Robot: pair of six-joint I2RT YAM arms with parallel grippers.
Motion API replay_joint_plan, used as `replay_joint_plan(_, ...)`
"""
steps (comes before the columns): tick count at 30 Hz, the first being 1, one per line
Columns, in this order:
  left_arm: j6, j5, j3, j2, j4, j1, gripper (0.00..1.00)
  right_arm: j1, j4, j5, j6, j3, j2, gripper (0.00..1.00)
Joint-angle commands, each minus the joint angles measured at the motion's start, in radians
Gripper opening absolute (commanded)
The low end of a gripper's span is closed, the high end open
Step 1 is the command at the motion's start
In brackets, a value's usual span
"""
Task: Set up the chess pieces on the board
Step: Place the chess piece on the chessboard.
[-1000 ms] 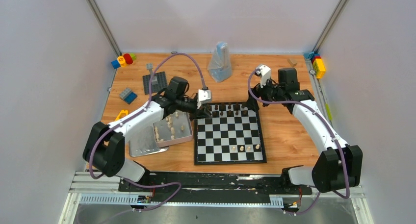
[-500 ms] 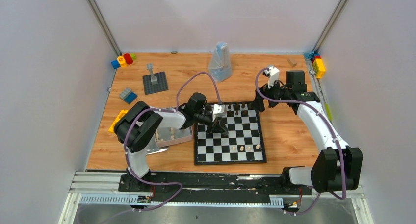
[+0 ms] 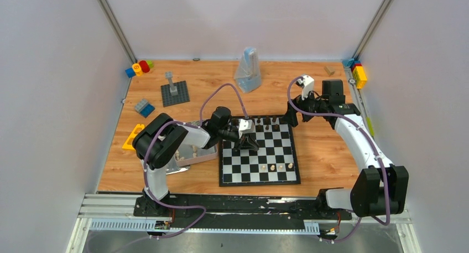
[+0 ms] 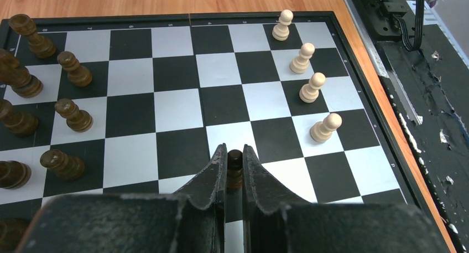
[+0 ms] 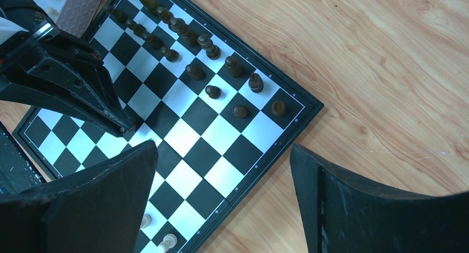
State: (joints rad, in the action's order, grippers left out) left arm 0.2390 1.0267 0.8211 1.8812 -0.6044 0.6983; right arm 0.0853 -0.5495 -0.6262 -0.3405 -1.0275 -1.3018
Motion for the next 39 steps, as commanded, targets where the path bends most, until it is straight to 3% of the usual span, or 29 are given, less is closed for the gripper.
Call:
replay_joint_plan(1, 0.028, 0.006, -0.009, 0.007, -0.042, 0.004, 0.18, -0.004, 0.004, -0.033, -0.001, 0.009, -0.002, 0.91)
replay_joint_plan(25, 0.167, -0.020, 0.007, -0.092, 0.147, 0.004, 0.41, -0.005, -0.013, -0.074, -0.014, 0.010, -0.020, 0.91)
replay_joint_plan(28, 0.198, -0.047, 0.041, -0.129, 0.261, 0.004, 0.45, -0.004, -0.026, -0.103, -0.028, 0.009, -0.019, 0.91)
replay_joint_plan(34, 0.298, -0.201, 0.145, -0.220, 0.641, 0.003, 0.51, 0.005, -0.062, -0.147, -0.056, -0.005, -0.019, 0.89)
replay_joint_plan(39, 0.339, -0.401, 0.182, -0.318, 0.882, 0.001, 0.56, 0.099, -0.085, -0.072, -0.104, 0.009, -0.023, 0.88)
